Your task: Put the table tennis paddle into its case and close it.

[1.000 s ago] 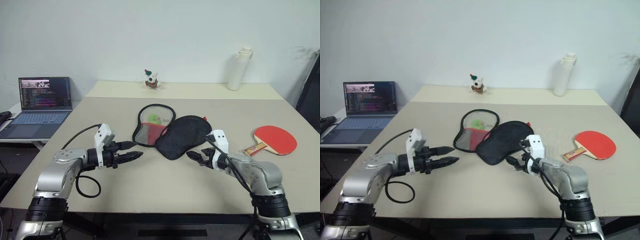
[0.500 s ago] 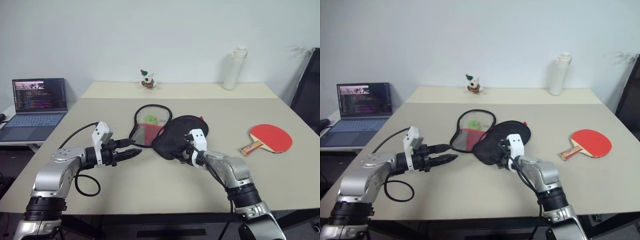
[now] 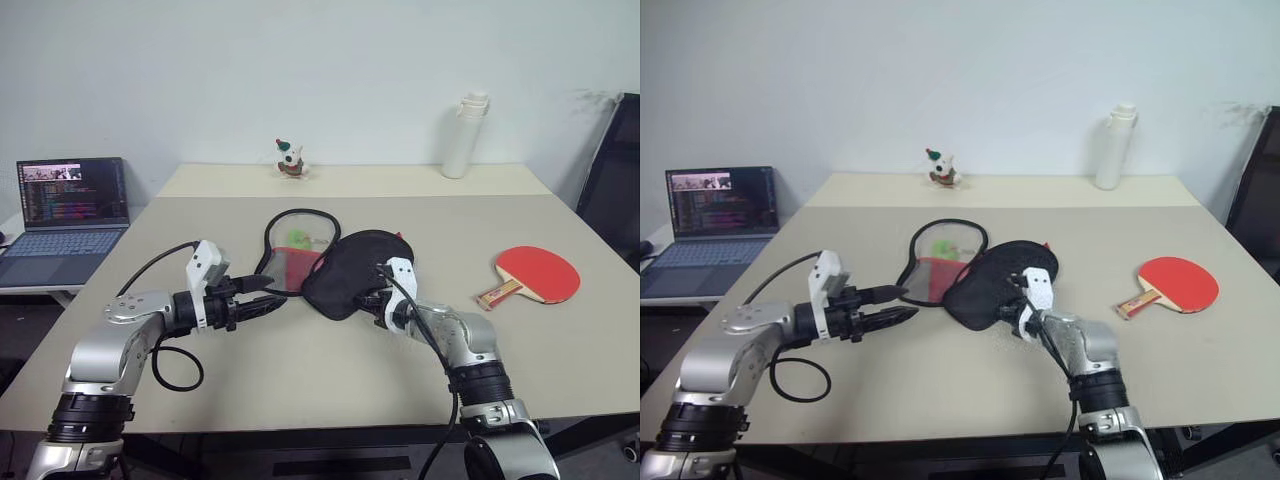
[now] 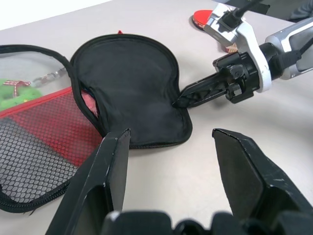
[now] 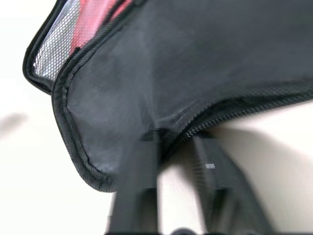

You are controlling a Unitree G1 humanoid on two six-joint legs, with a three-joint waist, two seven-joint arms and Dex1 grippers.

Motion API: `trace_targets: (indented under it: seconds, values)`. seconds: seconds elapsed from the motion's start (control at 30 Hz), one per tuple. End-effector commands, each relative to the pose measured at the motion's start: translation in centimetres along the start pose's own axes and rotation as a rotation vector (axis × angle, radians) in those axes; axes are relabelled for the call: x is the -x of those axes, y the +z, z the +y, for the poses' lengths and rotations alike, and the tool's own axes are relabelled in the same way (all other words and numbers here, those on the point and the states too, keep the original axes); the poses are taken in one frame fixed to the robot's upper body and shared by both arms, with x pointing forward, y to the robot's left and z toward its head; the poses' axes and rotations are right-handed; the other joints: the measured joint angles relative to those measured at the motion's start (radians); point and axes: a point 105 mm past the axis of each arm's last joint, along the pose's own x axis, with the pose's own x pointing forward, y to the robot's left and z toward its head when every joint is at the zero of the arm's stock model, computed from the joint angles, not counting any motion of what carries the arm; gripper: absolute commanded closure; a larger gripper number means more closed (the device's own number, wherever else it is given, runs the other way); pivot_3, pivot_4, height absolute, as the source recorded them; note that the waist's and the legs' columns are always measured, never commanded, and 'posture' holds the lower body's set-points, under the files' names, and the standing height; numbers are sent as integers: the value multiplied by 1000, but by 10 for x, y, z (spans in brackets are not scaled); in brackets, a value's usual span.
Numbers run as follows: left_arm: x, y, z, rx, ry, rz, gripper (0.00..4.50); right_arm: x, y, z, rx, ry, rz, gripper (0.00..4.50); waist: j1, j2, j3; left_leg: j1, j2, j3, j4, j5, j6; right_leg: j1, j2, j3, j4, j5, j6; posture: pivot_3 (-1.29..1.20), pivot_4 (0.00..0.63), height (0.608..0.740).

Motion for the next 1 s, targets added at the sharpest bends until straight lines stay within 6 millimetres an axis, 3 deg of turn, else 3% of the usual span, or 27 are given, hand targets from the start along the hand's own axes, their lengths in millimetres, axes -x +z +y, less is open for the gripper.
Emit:
trace_targets:
  seconds: [0.03,0.6,1.0]
  values:
    - [-9,19,-10,-55,-39,-53,1583,7,10,-10,-33,-19,-7,4485,2,0,0,0,0,0,0,0,0,0,0,0,0,0,0,0,150,740]
    - [-28,19,-29,-60,-122,-67,1583,58,53,-79,84,-141,32,4485,2,0,0,-1,-1,1,0,0,0,0,0,0,-2,0,0,0,150,740]
    - [-32,16,-31,-56,-134,-63,1583,62,74,-100,150,-200,6,4485,2,0,0,-1,-1,1,-1,0,0,0,1,1,-2,0,0,0,150,740]
